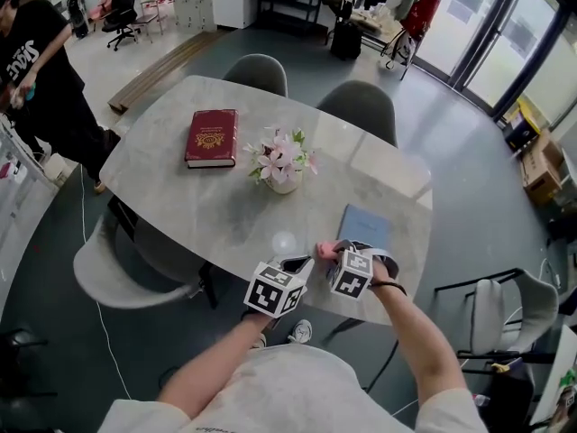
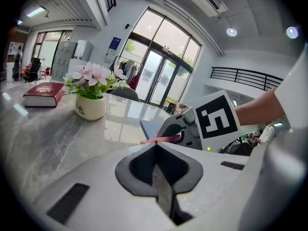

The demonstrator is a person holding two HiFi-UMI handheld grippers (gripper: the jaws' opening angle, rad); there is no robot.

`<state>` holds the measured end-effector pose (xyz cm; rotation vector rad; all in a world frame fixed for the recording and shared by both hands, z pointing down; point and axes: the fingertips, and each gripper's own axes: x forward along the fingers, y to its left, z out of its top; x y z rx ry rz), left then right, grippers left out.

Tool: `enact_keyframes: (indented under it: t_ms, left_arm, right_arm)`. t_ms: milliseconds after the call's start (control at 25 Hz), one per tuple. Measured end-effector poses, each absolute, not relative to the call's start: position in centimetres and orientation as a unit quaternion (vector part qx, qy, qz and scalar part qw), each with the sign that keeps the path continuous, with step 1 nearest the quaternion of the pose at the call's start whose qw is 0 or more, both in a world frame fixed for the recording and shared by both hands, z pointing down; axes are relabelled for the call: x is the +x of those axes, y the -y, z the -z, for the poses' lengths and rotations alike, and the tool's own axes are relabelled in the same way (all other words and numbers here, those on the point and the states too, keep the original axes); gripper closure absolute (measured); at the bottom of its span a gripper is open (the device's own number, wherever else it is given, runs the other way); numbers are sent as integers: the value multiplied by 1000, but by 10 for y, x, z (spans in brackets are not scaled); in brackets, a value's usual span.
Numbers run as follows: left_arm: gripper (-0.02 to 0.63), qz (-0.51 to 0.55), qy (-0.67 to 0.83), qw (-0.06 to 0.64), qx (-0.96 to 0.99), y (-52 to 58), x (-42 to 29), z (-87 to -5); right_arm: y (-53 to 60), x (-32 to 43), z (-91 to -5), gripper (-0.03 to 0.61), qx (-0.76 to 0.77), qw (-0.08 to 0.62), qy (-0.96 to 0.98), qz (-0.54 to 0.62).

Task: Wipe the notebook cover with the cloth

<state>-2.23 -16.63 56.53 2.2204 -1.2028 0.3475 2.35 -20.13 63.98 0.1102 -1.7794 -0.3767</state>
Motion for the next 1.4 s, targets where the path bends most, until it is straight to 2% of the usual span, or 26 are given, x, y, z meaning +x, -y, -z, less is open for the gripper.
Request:
enact_keyframes:
  t_ms: [720,1400]
  left_arm:
    - [606,-147,418,291,848,139,-16,-569]
    - [606,-154,400,261,865,166,23,-542]
  right_arm:
    - [149,25,-640,565,79,597,788,124]
    - [183,63,-552,565,240,477,841,87]
